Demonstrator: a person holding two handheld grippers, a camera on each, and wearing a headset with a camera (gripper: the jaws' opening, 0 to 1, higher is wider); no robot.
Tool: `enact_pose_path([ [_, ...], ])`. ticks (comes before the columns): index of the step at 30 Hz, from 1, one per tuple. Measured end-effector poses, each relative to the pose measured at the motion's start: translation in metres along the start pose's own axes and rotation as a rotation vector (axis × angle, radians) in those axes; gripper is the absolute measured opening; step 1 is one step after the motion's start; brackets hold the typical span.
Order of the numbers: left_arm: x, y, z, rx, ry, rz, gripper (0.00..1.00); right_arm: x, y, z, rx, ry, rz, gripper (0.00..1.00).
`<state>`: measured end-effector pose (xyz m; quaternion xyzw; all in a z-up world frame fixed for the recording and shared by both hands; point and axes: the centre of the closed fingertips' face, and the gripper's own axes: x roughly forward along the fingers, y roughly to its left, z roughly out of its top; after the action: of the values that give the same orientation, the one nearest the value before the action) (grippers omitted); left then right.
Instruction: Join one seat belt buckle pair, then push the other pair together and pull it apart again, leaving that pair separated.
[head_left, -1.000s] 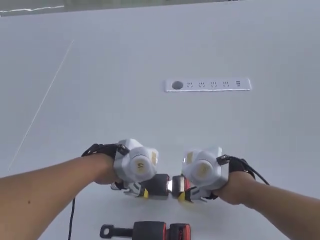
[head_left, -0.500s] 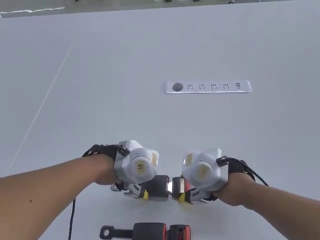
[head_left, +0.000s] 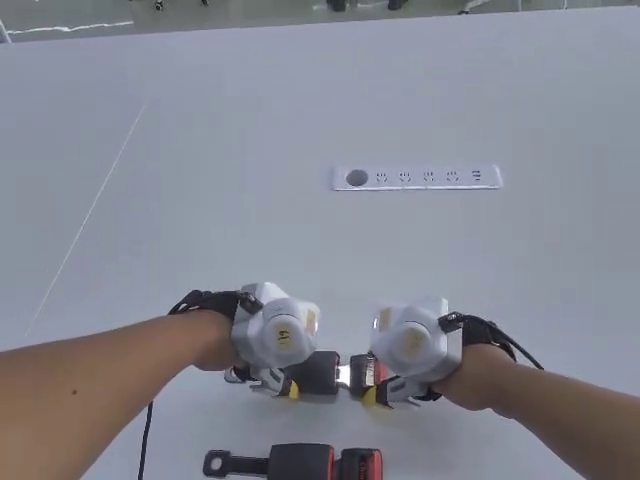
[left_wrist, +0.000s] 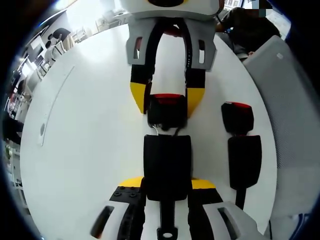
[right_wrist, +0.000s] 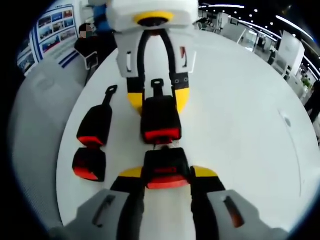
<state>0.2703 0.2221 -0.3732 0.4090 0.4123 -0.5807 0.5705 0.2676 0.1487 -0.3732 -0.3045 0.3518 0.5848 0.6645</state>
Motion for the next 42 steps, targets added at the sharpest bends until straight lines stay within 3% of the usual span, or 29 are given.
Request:
enact_pose_path([
  [11,-0.001,0.000,0.000,0.004,-0.007,-0.001,0.33,-0.007,0.001,-0.009,0.002,-0.008,-0.010,0.36],
  [25,-0.001,0.001,0.000,0.007,-0.006,-0.002,0.33,-0.025,-0.001,-0.035,0.012,-0.020,-0.018,0.36],
  [42,0.000,0.001,-0.001,0.006,-0.008,-0.002,0.33,-0.051,-0.004,-0.072,0.048,0.003,-0.034,0.36],
])
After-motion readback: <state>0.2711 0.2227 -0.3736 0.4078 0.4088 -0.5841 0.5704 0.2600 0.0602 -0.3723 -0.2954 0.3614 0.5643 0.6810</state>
